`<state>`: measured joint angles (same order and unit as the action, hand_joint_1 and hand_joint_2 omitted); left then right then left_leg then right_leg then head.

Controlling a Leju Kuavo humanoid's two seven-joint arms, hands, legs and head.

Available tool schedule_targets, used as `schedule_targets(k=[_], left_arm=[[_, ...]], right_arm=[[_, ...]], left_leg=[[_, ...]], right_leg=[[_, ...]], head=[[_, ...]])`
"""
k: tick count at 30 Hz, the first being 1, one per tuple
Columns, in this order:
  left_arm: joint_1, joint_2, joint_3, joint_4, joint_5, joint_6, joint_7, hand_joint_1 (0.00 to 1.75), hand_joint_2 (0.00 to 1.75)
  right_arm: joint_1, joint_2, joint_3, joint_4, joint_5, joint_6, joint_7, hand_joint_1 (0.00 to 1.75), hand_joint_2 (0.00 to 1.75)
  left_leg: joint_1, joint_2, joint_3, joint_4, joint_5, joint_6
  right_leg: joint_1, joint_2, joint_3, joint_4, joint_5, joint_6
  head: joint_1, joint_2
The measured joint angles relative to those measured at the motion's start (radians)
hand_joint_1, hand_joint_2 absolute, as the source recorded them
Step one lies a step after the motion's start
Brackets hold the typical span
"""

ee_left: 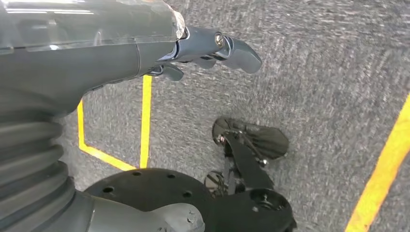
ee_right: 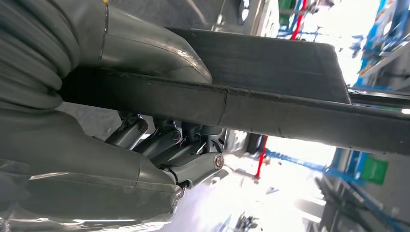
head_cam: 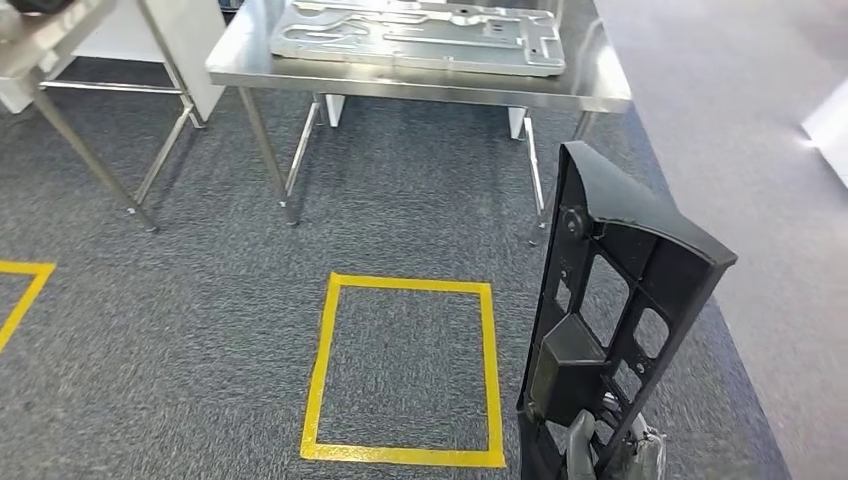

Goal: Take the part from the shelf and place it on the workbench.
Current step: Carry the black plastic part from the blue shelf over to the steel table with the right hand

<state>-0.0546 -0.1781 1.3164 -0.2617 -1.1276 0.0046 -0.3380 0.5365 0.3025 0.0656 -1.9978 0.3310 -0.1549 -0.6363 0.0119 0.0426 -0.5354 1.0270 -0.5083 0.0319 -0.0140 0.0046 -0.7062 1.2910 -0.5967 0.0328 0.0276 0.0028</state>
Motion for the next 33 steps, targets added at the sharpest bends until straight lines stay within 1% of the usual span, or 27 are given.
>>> schedule_targets(k=[1,2,4,5,7,8,9,10,11,12,13,14,15,16,18,19,20,21,23,25,26,28,29,30,31,32,33], left_arm=[[-0.001,0.0,0.0,0.0,0.0,0.0,0.0,0.0,1.75],[-0.002,0.0,0.0,0.0,0.0,0.0,0.0,0.0,1.75],[-0.005,-0.001,0.0,0.0,0.0,0.001,0.001,0.0,1.75],[-0.007,-0.001,0.0,0.0,-0.001,0.002,0.001,0.0,1.75],[-0.011,-0.002,0.0,0.0,-0.005,0.004,0.004,0.0,1.75],[-0.012,-0.002,0.0,0.0,-0.009,0.005,0.006,0.0,1.75],[-0.013,-0.002,0.0,0.0,-0.012,0.005,0.008,0.0,1.75],[-0.012,-0.002,0.0,0.0,-0.016,0.005,0.011,0.0,1.75],[-0.01,-0.002,0.0,0.0,-0.021,0.005,0.014,0.0,1.75],[-0.008,-0.001,0.0,0.0,-0.027,0.005,0.017,0.0,1.75],[-0.005,0.0,0.0,0.0,-0.033,0.004,0.021,0.0,1.75],[-0.003,0.0,0.0,0.0,-0.04,0.003,0.026,0.0,1.75],[0.0,0.001,-0.001,0.0,-0.048,0.002,0.029,0.0,1.75],[0.001,0.003,-0.003,0.0,-0.057,0.001,0.032,0.0,1.75],[0.002,0.008,-0.01,0.0,-0.078,-0.002,0.038,0.0,1.75],[0.001,0.011,-0.016,0.0,-0.09,-0.006,0.04,0.0,1.75],[-0.001,0.014,-0.021,0.0,-0.101,-0.009,0.043,0.0,1.75],[-0.004,0.017,-0.028,0.0,-0.113,-0.013,0.045,0.0,1.75],[-0.008,0.021,-0.042,0.0,-0.134,-0.02,0.05,0.0,1.75],[-0.013,0.027,-0.057,0.001,-0.153,-0.024,0.054,0.0,1.75],[-0.017,0.029,-0.064,0.001,-0.161,-0.027,0.055,0.0,1.75],[-0.022,0.034,-0.077,0.001,-0.174,-0.032,0.057,0.0,1.75],[-0.024,0.035,-0.084,0.002,-0.179,-0.034,0.058,0.0,1.75],[-0.025,0.037,-0.09,0.003,-0.184,-0.035,0.06,0.0,1.75],[-0.025,0.038,-0.095,0.004,-0.188,-0.036,0.062,0.0,1.75],[-0.024,0.039,-0.1,0.005,-0.193,-0.037,0.064,0.0,1.75],[-0.024,0.04,-0.105,0.006,-0.197,-0.038,0.067,0.0,1.75]], right_arm=[[0.0,-0.001,0.0,0.001,0.0,0.0,0.0,1.75,1.75],[0.0,-0.002,0.001,0.001,0.0,0.0,0.001,1.75,1.75],[0.0,-0.003,0.003,0.001,0.002,-0.004,0.011,1.75,1.75],[0.0,-0.003,0.004,0.001,0.005,-0.008,0.021,1.75,1.75],[0.001,-0.004,0.007,0.003,0.02,-0.026,0.052,1.75,1.75],[0.001,-0.005,0.008,0.004,0.033,-0.04,0.073,1.75,1.75],[0.001,-0.005,0.009,0.006,0.049,-0.056,0.098,1.75,1.75],[0.0,-0.005,0.011,0.008,0.067,-0.076,0.126,1.75,1.75],[-0.002,-0.005,0.014,0.012,0.09,-0.101,0.158,1.75,1.75],[-0.006,-0.006,0.017,0.016,0.114,-0.128,0.191,1.75,1.75],[-0.01,-0.008,0.019,0.02,0.144,-0.158,0.226,1.75,1.75],[-0.016,-0.011,0.02,0.025,0.179,-0.192,0.261,1.75,1.75],[-0.023,-0.015,0.02,0.031,0.22,-0.232,0.293,1.75,1.75],[-0.034,-0.02,0.018,0.036,0.264,-0.277,0.323,1.75,1.75],[-0.08,-0.035,0.012,0.049,0.356,-0.372,0.379,1.75,1.75],[-0.118,-0.047,0.008,0.059,0.404,-0.407,0.41,1.75,1.75],[-0.161,-0.062,0.002,0.071,0.453,-0.429,0.445,1.75,1.75],[-0.205,-0.079,-0.002,0.084,0.505,-0.438,0.483,1.75,1.75],[-0.294,-0.118,-0.008,0.126,0.623,-0.422,0.561,1.75,1.75],[-0.399,-0.158,-0.006,0.191,0.747,-0.397,0.633,1.75,1.75],[-0.459,-0.176,-0.002,0.227,0.799,-0.383,0.662,1.75,1.75],[-0.574,-0.21,0.018,0.305,0.889,-0.345,0.713,1.75,1.75],[-0.623,-0.225,0.031,0.344,0.926,-0.321,0.736,1.75,1.75],[-0.664,-0.238,0.045,0.383,0.961,-0.297,0.756,1.75,1.75],[-0.699,-0.249,0.059,0.417,0.989,-0.272,0.771,1.75,1.75],[-0.734,-0.258,0.076,0.45,1.014,-0.243,0.783,1.75,1.75],[-0.771,-0.266,0.097,0.485,1.036,-0.212,0.793,1.75,1.75]], left_leg=[[-0.002,0.011,0.002,0.0,-0.001,0.0],[-0.004,0.019,0.004,0.0,-0.003,-0.001],[-0.007,0.031,0.006,0.0,-0.007,-0.006],[-0.008,0.034,0.006,-0.001,-0.008,-0.01],[-0.007,0.04,0.011,-0.007,-0.01,-0.021],[-0.006,0.037,0.015,-0.007,-0.011,-0.026],[-0.006,0.025,0.017,-0.001,-0.016,-0.032],[-0.005,0.009,0.01,0.022,-0.029,-0.036],[-0.004,-0.011,-0.011,0.066,-0.051,-0.04],[-0.003,-0.025,-0.041,0.126,-0.079,-0.043],[-0.002,-0.031,-0.077,0.191,-0.104,-0.046],[-0.001,-0.033,-0.108,0.241,-0.116,-0.049],[0.0,-0.034,-0.125,0.26,-0.108,-0.051],[0.001,-0.034,-0.124,0.24,-0.079,-0.053],[0.004,-0.035,-0.084,0.126,-0.001,-0.051],[0.004,-0.036,-0.062,0.07,0.022,-0.047],[0.003,-0.036,-0.049,0.035,0.031,-0.04],[0.001,-0.037,-0.045,0.021,0.027,-0.033],[0.0,-0.036,-0.043,0.012,0.024,-0.017],[0.003,-0.034,-0.031,0.003,0.024,-0.004],[0.004,-0.034,-0.024,0.0,0.024,0.001],[0.004,-0.032,-0.019,-0.001,0.02,0.006],[0.004,-0.032,-0.016,-0.001,0.016,0.006],[0.004,-0.033,-0.011,-0.001,0.011,0.006],[0.005,-0.036,-0.003,-0.001,0.006,0.004],[0.005,-0.038,0.007,-0.001,-0.001,0.001],[0.006,-0.04,0.018,-0.001,-0.009,-0.003]], right_leg=[[0.001,-0.004,0.022,-0.04,0.028,-0.005],[0.004,-0.01,0.06,-0.108,0.061,-0.012],[0.013,-0.025,0.125,-0.229,0.1,-0.029],[0.018,-0.03,0.141,-0.26,0.104,-0.036],[0.023,-0.029,0.145,-0.274,0.101,-0.042],[0.02,-0.026,0.15,-0.281,0.103,-0.045],[0.016,-0.023,0.157,-0.29,0.106,-0.048],[0.012,-0.021,0.164,-0.299,0.109,-0.051],[0.008,-0.019,0.171,-0.306,0.111,-0.054],[0.008,-0.017,0.175,-0.307,0.109,-0.058],[0.009,-0.014,0.177,-0.306,0.106,-0.06],[0.009,-0.009,0.18,-0.305,0.103,-0.061],[0.009,-0.004,0.184,-0.303,0.098,-0.061],[0.009,0.002,0.189,-0.3,0.092,-0.059],[0.008,0.012,0.198,-0.292,0.079,-0.052],[0.009,0.018,0.199,-0.286,0.072,-0.047],[0.01,0.023,0.199,-0.283,0.068,-0.041],[0.011,0.027,0.197,-0.28,0.067,-0.034],[0.011,0.031,0.197,-0.276,0.071,-0.021],[0.009,0.02,0.187,-0.25,0.064,-0.012],[0.008,0.013,0.167,-0.213,0.049,-0.008],[0.005,0.003,0.09,-0.093,0.006,0.0],[0.002,0.002,0.047,-0.035,-0.008,0.003],[0.0,0.001,0.015,-0.002,-0.006,0.006],[-0.003,0.0,0.0,-0.006,0.017,0.008],[-0.005,-0.001,0.004,-0.047,0.059,0.007],[-0.007,-0.002,0.018,-0.113,0.111,0.004]], head=[[0.0,0.0],[0.0,0.0],[-0.002,0.0],[-0.003,0.0],[-0.004,0.0],[-0.004,0.0],[-0.006,0.0],[-0.008,0.0],[-0.011,0.0],[-0.013,0.0],[-0.014,0.0],[-0.014,0.0],[-0.013,0.0],[-0.014,0.0],[-0.014,0.0],[-0.015,0.0],[-0.015,0.0],[-0.016,0.0],[-0.016,0.0],[-0.012,0.0],[-0.01,0.0],[-0.006,0.0],[-0.006,0.0],[-0.005,0.0],[-0.005,0.0],[-0.005,0.0],[-0.005,0.0]])
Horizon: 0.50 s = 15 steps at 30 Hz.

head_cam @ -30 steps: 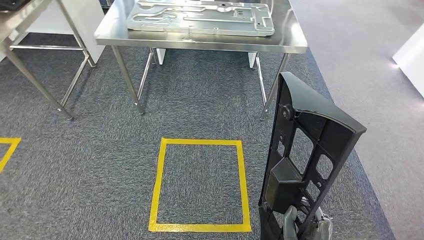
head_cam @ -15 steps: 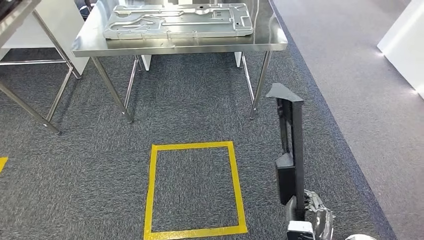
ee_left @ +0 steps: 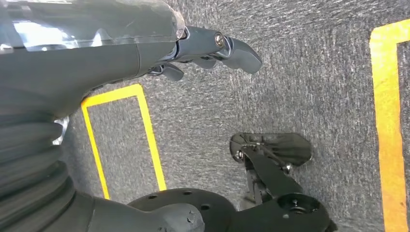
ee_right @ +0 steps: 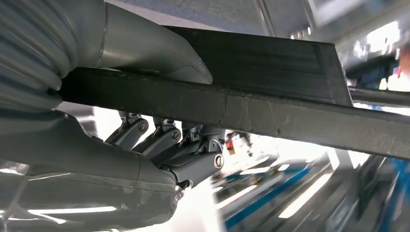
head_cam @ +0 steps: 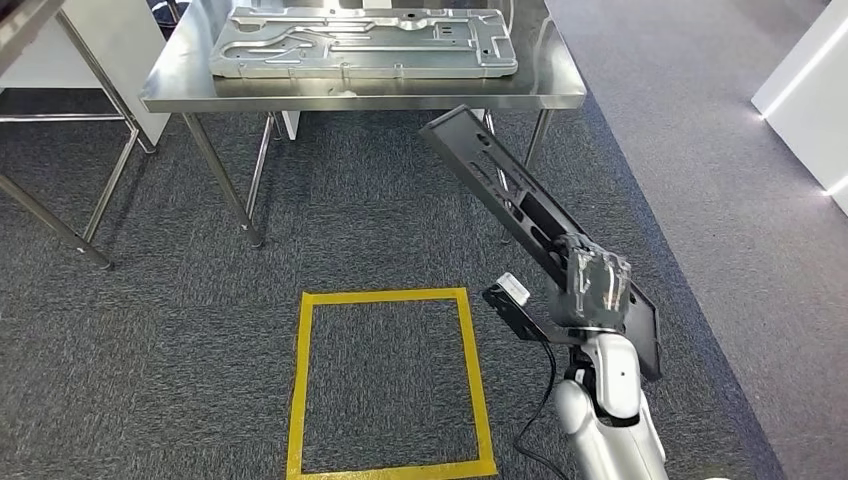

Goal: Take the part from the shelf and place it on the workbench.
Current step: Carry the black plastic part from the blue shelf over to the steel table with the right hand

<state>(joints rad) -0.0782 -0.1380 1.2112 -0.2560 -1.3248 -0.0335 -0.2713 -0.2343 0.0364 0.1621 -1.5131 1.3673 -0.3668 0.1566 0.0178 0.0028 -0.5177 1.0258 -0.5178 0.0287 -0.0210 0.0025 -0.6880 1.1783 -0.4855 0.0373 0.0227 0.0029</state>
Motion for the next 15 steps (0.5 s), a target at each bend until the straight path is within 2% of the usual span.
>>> schedule_targets(k=[1,2,3,6,7,8,9,11,12,13,14,15], left_arm=[[0.0,0.001,-0.005,0.001,-0.004,-0.001,0.002,0.0,1.75],[-0.002,0.002,-0.01,0.002,-0.007,-0.003,0.004,0.0,1.75],[-0.004,0.003,-0.014,0.002,-0.011,-0.004,0.005,0.0,1.75],[-0.007,0.009,-0.024,0.003,-0.02,-0.013,0.008,0.0,1.75],[-0.008,0.011,-0.027,0.003,-0.023,-0.016,0.008,0.0,1.75],[-0.009,0.014,-0.031,0.003,-0.025,-0.018,0.008,0.0,1.75],[-0.01,0.016,-0.034,0.004,-0.027,-0.021,0.008,0.0,1.75],[-0.01,0.019,-0.038,0.006,-0.029,-0.027,0.009,0.0,1.75],[-0.008,0.021,-0.039,0.007,-0.03,-0.03,0.009,0.0,1.75],[-0.007,0.022,-0.039,0.008,-0.032,-0.032,0.01,0.0,1.75],[-0.006,0.024,-0.04,0.009,-0.034,-0.034,0.011,0.0,1.75],[-0.005,0.026,-0.041,0.009,-0.036,-0.035,0.011,0.0,1.75]], right_arm=[[-0.037,-0.008,0.024,0.035,0.017,0.029,0.007,1.75,1.75],[-0.072,-0.016,0.049,0.068,0.029,0.056,0.011,1.75,1.75],[-0.101,-0.021,0.073,0.096,0.036,0.079,0.012,1.75,1.75],[-0.172,-0.023,0.139,0.175,0.039,0.141,0.016,1.75,1.75],[-0.196,-0.022,0.162,0.202,0.04,0.155,0.017,1.75,1.75],[-0.223,-0.018,0.187,0.226,0.042,0.165,0.019,1.75,1.75],[-0.247,-0.014,0.213,0.249,0.043,0.173,0.02,1.75,1.75],[-0.285,-0.001,0.265,0.287,0.043,0.189,0.019,1.75,1.75],[-0.298,0.006,0.289,0.306,0.044,0.197,0.018,1.75,1.75],[-0.311,0.012,0.311,0.324,0.044,0.205,0.017,1.75,1.75],[-0.323,0.018,0.331,0.341,0.046,0.212,0.014,1.75,1.75],[-0.335,0.024,0.35,0.354,0.049,0.219,0.012,1.75,1.75]], left_leg=[[0.0,0.0,0.01,-0.001,-0.007,-0.005],[0.0,0.001,0.016,-0.002,-0.014,-0.01],[0.0,0.001,0.018,-0.005,-0.019,-0.017],[-0.001,0.002,0.03,-0.002,-0.025,-0.039],[0.0,0.002,0.026,0.018,-0.027,-0.044],[0.001,0.002,0.008,0.054,-0.034,-0.047],[0.002,0.002,-0.026,0.112,-0.047,-0.049],[0.001,0.001,-0.113,0.238,-0.089,-0.05],[0.001,0.001,-0.148,0.274,-0.107,-0.049],[-0.001,0.001,-0.17,0.278,-0.108,-0.046],[-0.002,0.001,-0.176,0.248,-0.088,-0.041],[-0.005,0.0,-0.171,0.193,-0.046,-0.035]], right_leg=[[0.001,-0.002,0.014,-0.058,0.037,-0.003],[0.005,-0.004,0.025,-0.106,0.057,-0.009],[0.01,-0.006,0.028,-0.132,0.065,-0.015],[0.014,-0.004,0.041,-0.145,0.053,-0.04],[0.013,-0.004,0.051,-0.148,0.048,-0.048],[0.013,-0.003,0.06,-0.151,0.044,-0.055],[0.014,-0.002,0.068,-0.152,0.039,-0.061],[0.019,0.002,0.085,-0.153,0.023,-0.07],[0.023,0.003,0.096,-0.153,0.014,-0.073],[0.026,0.004,0.109,-0.153,0.004,-0.075],[0.03,0.005,0.125,-0.153,-0.007,-0.076],[0.033,0.006,0.14,-0.153,-0.019,-0.076]], head=[[-0.001,0.0],[0.0,0.0],[0.001,0.0],[0.0,0.0],[-0.001,0.0],[-0.003,0.0],[-0.005,0.0],[-0.008,0.0],[-0.008,0.0],[-0.009,0.0],[-0.009,0.0],[-0.009,0.0]])
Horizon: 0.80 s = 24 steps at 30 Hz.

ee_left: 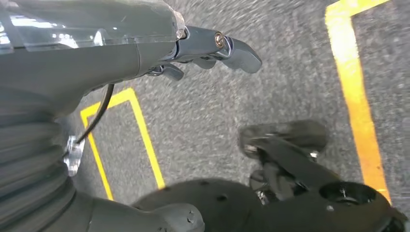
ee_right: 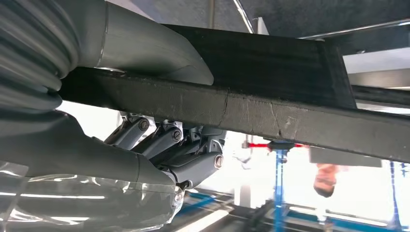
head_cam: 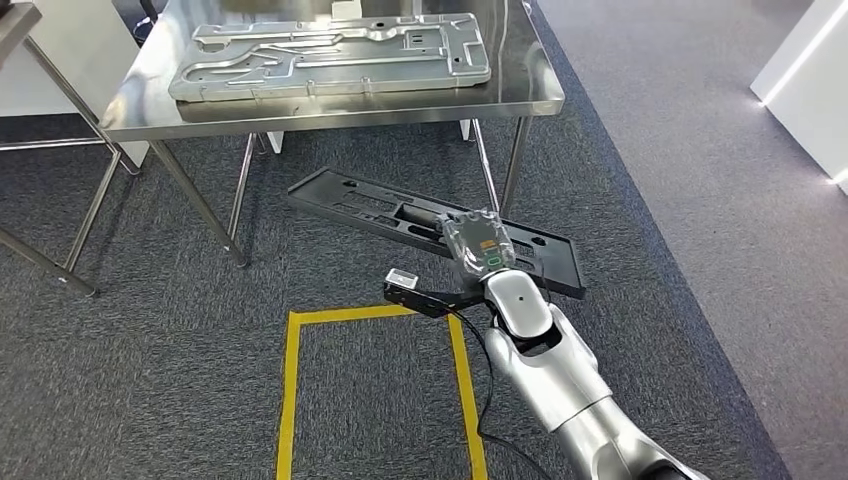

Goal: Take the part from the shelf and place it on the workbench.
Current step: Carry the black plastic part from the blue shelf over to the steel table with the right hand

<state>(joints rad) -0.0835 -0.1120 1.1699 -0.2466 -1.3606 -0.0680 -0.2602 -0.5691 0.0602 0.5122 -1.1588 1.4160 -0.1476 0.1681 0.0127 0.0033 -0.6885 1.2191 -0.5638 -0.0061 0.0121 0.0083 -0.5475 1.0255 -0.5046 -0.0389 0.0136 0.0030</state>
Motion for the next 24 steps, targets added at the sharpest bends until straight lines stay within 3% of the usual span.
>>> schedule_targets(k=[2,3,4,6,8,11,13,14,16,17,19,22,24], left_arm=[[0.002,0.006,-0.003,0.0,-0.004,-0.001,0.001,0.0,1.75],[0.003,0.008,-0.004,0.0,-0.006,-0.001,0.002,0.0,1.75],[0.002,0.01,-0.007,0.0,-0.008,-0.002,0.003,0.0,1.75],[-0.001,0.01,-0.014,0.001,-0.012,-0.004,0.005,0.0,1.75],[-0.005,0.01,-0.02,0.001,-0.013,-0.008,0.006,0.0,1.75],[-0.01,0.011,-0.023,0.002,-0.014,-0.012,0.006,0.0,1.75],[-0.009,0.011,-0.023,0.002,-0.014,-0.013,0.006,0.0,1.75],[-0.007,0.011,-0.023,0.003,-0.014,-0.013,0.006,0.0,1.75],[-0.004,0.011,-0.023,0.005,-0.014,-0.013,0.006,0.0,1.75],[-0.004,0.011,-0.023,0.007,-0.014,-0.013,0.006,0.0,1.75],[-0.005,0.011,-0.023,0.008,-0.014,-0.013,0.006,0.0,1.75],[-0.004,0.012,-0.023,0.008,-0.012,-0.013,0.006,0.0,1.75],[-0.004,0.013,-0.023,0.009,-0.008,-0.013,0.006,0.0,1.75]], right_arm=[[-0.03,0.011,0.036,0.027,0.007,0.017,-0.008,1.75,1.75],[-0.047,0.017,0.055,0.041,0.01,0.028,-0.014,1.75,1.75],[-0.065,0.023,0.074,0.055,0.012,0.039,-0.02,1.75,1.75],[-0.097,0.038,0.112,0.078,0.013,0.058,-0.032,1.75,1.75],[-0.128,0.051,0.142,0.096,0.014,0.067,-0.04,1.75,1.75],[-0.163,0.061,0.174,0.117,0.016,0.077,-0.044,1.75,1.75],[-0.173,0.063,0.189,0.128,0.016,0.083,-0.046,1.75,1.75],[-0.176,0.063,0.196,0.133,0.016,0.087,-0.048,1.75,1.75],[-0.186,0.063,0.21,0.138,0.015,0.097,-0.056,1.75,1.75],[-0.193,0.062,0.216,0.139,0.013,0.102,-0.06,1.75,1.75],[-0.205,0.061,0.23,0.141,0.01,0.11,-0.066,1.75,1.75],[-0.215,0.061,0.243,0.143,0.008,0.116,-0.068,1.75,1.75],[-0.22,0.062,0.25,0.143,0.007,0.116,-0.068,1.75,1.75]], left_leg=[[-0.008,-0.002,0.016,-0.114,0.102,0.015],[-0.013,-0.002,0.023,-0.147,0.135,0.021],[-0.016,-0.002,0.026,-0.163,0.148,0.025],[-0.016,-0.003,0.042,-0.178,0.146,0.032],[-0.01,-0.003,0.065,-0.196,0.143,0.04],[-0.003,-0.006,0.093,-0.208,0.129,0.045],[0.002,-0.009,0.113,-0.208,0.112,0.041],[0.005,-0.011,0.125,-0.208,0.103,0.038],[0.011,-0.011,0.15,-0.207,0.082,0.028],[0.012,-0.011,0.161,-0.206,0.072,0.021],[0.012,-0.01,0.175,-0.208,0.058,0.005],[0.013,-0.008,0.186,-0.201,0.057,-0.013],[0.016,-0.007,0.153,-0.131,0.045,-0.017]], right_leg=[[0.004,0.002,0.025,0.0,-0.021,0.002],[0.005,0.003,0.031,0.0,-0.029,0.006],[0.004,0.005,0.034,0.001,-0.033,0.011],[0.003,0.006,0.035,0.008,-0.03,0.022],[0.002,0.005,0.012,0.057,-0.028,0.032],[-0.011,0.001,-0.1,0.218,-0.079,0.051],[-0.022,-0.001,-0.162,0.268,-0.1,0.063],[-0.027,-0.002,-0.171,0.246,-0.081,0.068],[-0.034,-0.008,-0.148,0.13,0.015,0.072],[-0.033,-0.011,-0.134,0.068,0.058,0.071],[-0.029,-0.015,-0.117,-0.001,0.103,0.06],[-0.026,-0.011,-0.101,-0.013,0.102,0.035],[-0.027,-0.008,-0.082,-0.019,0.094,0.019]], head=[[0.001,0.0],[0.001,0.0],[0.002,0.0],[0.001,0.0],[0.004,0.0],[0.009,0.0],[0.009,0.0],[0.009,0.0],[0.009,0.0],[0.01,0.0],[0.01,0.0],[0.009,0.0],[0.005,0.0]])
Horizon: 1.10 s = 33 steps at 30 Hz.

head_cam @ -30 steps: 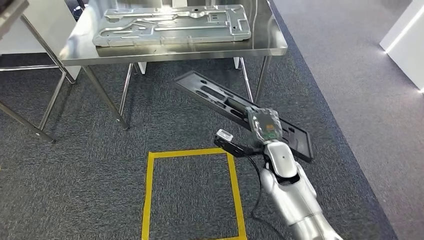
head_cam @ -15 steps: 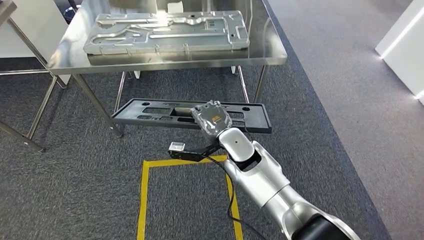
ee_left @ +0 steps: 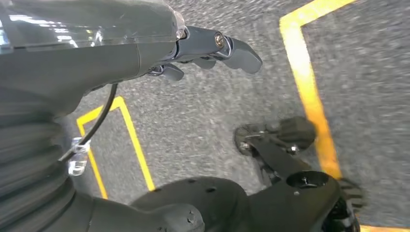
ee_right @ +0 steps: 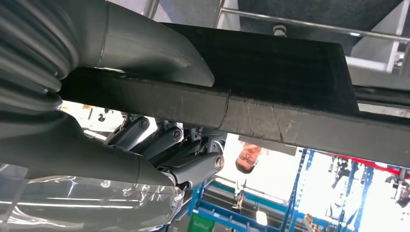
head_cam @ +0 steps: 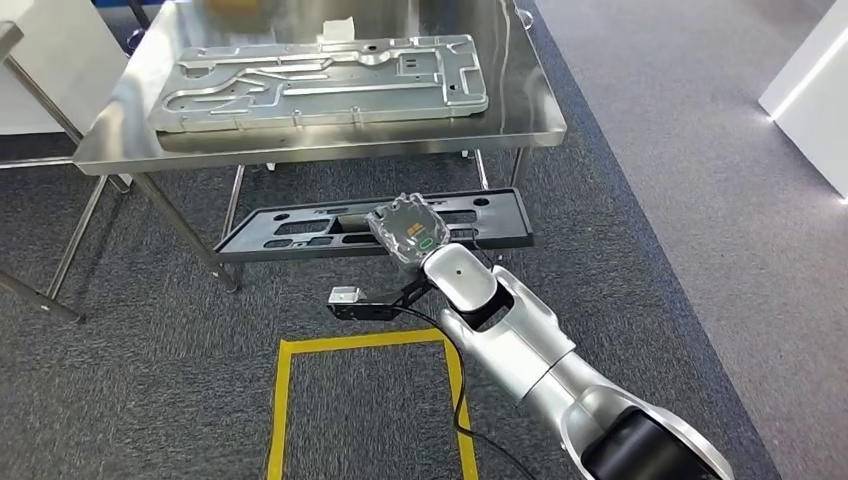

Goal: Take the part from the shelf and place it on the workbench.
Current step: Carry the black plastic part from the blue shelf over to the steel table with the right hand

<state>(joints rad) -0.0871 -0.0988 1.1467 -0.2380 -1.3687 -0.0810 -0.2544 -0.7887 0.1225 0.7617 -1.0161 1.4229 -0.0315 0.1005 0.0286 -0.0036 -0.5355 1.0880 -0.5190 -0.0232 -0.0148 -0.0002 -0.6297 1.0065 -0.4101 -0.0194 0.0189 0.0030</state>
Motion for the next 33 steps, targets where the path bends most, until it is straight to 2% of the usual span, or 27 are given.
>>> schedule_targets(k=[3,4,5,6,8,9,10,13,14,15,16,18,19,20,22,25,27,29,31,33], left_arm=[[0.002,0.001,0.0,0.0,0.006,-0.001,-0.002,0.0,1.75],[0.005,0.001,0.0,0.0,0.007,-0.001,-0.004,0.0,1.75],[0.008,0.002,0.001,0.0,0.008,-0.001,-0.006,0.0,1.75],[0.01,0.003,0.001,0.0,0.009,-0.001,-0.008,0.0,1.75],[0.014,0.006,0.002,0.0,0.012,-0.001,-0.011,0.0,1.75],[0.014,0.008,0.003,0.0,0.014,-0.001,-0.012,0.0,1.75],[0.014,0.009,0.003,0.0,0.016,-0.001,-0.013,0.0,1.75],[0.015,0.009,0.004,0.0,0.018,0.0,-0.017,0.0,1.75],[0.015,0.009,0.004,0.0,0.018,0.0,-0.018,0.0,1.75],[0.014,0.009,0.004,0.0,0.019,0.0,-0.019,0.0,1.75],[0.013,0.009,0.004,0.0,0.019,0.0,-0.02,0.0,1.75],[0.012,0.01,0.004,0.0,0.019,0.001,-0.021,0.0,1.75],[0.013,0.01,0.004,0.0,0.019,0.001,-0.021,0.0,1.75],[0.013,0.01,0.004,0.0,0.019,0.001,-0.021,0.0,1.75],[0.014,0.01,0.004,0.0,0.019,0.001,-0.021,0.0,1.75],[0.015,0.009,0.004,0.0,0.019,0.001,-0.021,0.0,1.75],[0.016,0.008,0.004,0.001,0.019,0.001,-0.021,0.0,1.75],[0.013,0.007,0.004,0.002,0.019,0.0,-0.021,0.0,1.75],[0.01,0.007,0.004,0.002,0.019,0.002,-0.021,0.0,1.75],[0.009,0.007,0.004,0.002,0.019,0.004,-0.022,0.0,1.75]], right_arm=[[-0.002,0.001,0.011,0.004,-0.003,0.0,0.001,1.75,1.75],[0.001,0.0,0.013,0.006,-0.005,0.0,0.002,1.75,1.75],[0.003,0.0,0.014,0.009,-0.008,-0.001,0.003,1.75,1.75],[0.005,-0.001,0.015,0.012,-0.011,-0.002,0.005,1.75,1.75],[0.007,-0.002,0.014,0.015,-0.022,-0.014,0.016,1.75,1.75],[0.01,-0.003,0.011,0.016,-0.028,-0.029,0.026,1.75,1.75],[0.014,-0.004,0.007,0.017,-0.034,-0.049,0.037,1.75,1.75],[0.029,-0.005,-0.009,0.014,-0.035,-0.108,0.062,1.75,1.75],[0.033,-0.006,-0.014,0.011,-0.034,-0.124,0.066,1.75,1.75],[0.036,-0.006,-0.019,0.008,-0.033,-0.136,0.069,1.75,1.75],[0.039,-0.007,-0.024,0.006,-0.032,-0.144,0.07,1.75,1.75],[0.05,-0.01,-0.03,0.004,-0.031,-0.149,0.071,1.75,1.75],[0.057,-0.013,-0.032,0.004,-0.031,-0.149,0.072,1.75,1.75],[0.064,-0.015,-0.033,0.004,-0.031,-0.149,0.072,1.75,1.75],[0.07,-0.017,-0.034,0.004,-0.031,-0.149,0.072,1.75,1.75],[0.072,-0.018,-0.034,0.004,-0.031,-0.149,0.072,1.75,1.75],[0.075,-0.022,-0.036,0.003,-0.031,-0.15,0.072,1.75,1.75],[0.079,-0.026,-0.042,-0.002,-0.031,-0.155,0.069,1.75,1.75],[0.085,-0.027,-0.049,-0.013,-0.036,-0.167,0.066,1.75,1.75],[0.095,-0.025,-0.062,-0.029,-0.045,-0.186,0.066,1.75,1.75]], left_leg=[[0.0,0.0,-0.12,0.184,-0.069,-0.006],[0.0,0.0,-0.15,0.213,-0.087,-0.007],[-0.001,0.0,-0.164,0.208,-0.086,-0.005],[-0.002,0.0,-0.162,0.17,-0.063,-0.001],[-0.006,0.0,-0.133,0.04,0.034,0.012],[-0.01,0.0,-0.12,-0.01,0.062,0.019],[-0.014,-0.001,-0.11,-0.041,0.081,0.025],[-0.016,-0.003,-0.089,-0.058,0.081,0.044],[-0.014,-0.003,-0.079,-0.061,0.082,0.051],[-0.014,-0.003,-0.067,-0.062,0.078,0.057],[-0.013,-0.002,-0.057,-0.063,0.073,0.06],[-0.013,-0.002,-0.04,-0.063,0.056,0.063],[-0.013,-0.003,-0.028,-0.063,0.045,0.063],[-0.013,-0.004,-0.018,-0.063,0.036,0.062],[-0.012,-0.005,-0.006,-0.063,0.027,0.061],[-0.012,-0.006,0.006,-0.063,0.018,0.059],[-0.013,-0.007,0.043,-0.07,-0.016,0.049],[-0.015,-0.007,0.088,-0.08,-0.037,0.032],[-0.016,-0.006,0.091,-0.056,-0.02,0.02],[-0.015,-0.004,0.032,0.046,0.0,0.015]], right_leg=[[0.006,0.002,0.024,-0.002,-0.023,-0.014],[0.009,0.003,0.034,-0.002,-0.032,-0.015],[0.012,0.005,0.045,-0.002,-0.041,-0.016],[0.014,0.006,0.058,-0.002,-0.05,-0.015],[0.018,0.008,0.082,0.0,-0.07,-0.012],[0.02,0.01,0.09,0.001,-0.079,-0.007],[0.021,0.011,0.095,0.001,-0.088,-0.001],[0.02,0.014,0.105,0.02,-0.098,0.019],[0.019,0.013,0.098,0.046,-0.098,0.024],[0.017,0.011,0.077,0.085,-0.104,0.029],[0.015,0.01,0.044,0.138,-0.115,0.034],[0.011,0.008,-0.045,0.255,-0.161,0.042],[0.009,0.007,-0.082,0.288,-0.182,0.045],[0.008,0.007,-0.109,0.307,-0.198,0.046],[0.007,0.006,-0.126,0.306,-0.204,0.047],[0.007,0.005,-0.124,0.273,-0.191,0.047],[0.011,0.003,-0.096,0.139,-0.071,0.036],[0.017,0.002,-0.061,0.023,0.029,0.016],[0.015,0.005,-0.034,0.007,0.014,0.0],[0.012,0.003,0.001,-0.003,-0.004,-0.013]], head=[[-0.002,0.0],[-0.002,0.0],[-0.002,0.0],[-0.003,0.0],[-0.004,0.0],[-0.004,0.0],[-0.004,0.0],[-0.003,0.0],[-0.003,0.0],[-0.002,0.0],[-0.002,0.0],[-0.002,0.0],[-0.002,0.0],[-0.001,0.0],[-0.001,0.0],[-0.001,0.0],[-0.001,0.0],[-0.002,0.0],[-0.003,0.0],[-0.005,0.0]])
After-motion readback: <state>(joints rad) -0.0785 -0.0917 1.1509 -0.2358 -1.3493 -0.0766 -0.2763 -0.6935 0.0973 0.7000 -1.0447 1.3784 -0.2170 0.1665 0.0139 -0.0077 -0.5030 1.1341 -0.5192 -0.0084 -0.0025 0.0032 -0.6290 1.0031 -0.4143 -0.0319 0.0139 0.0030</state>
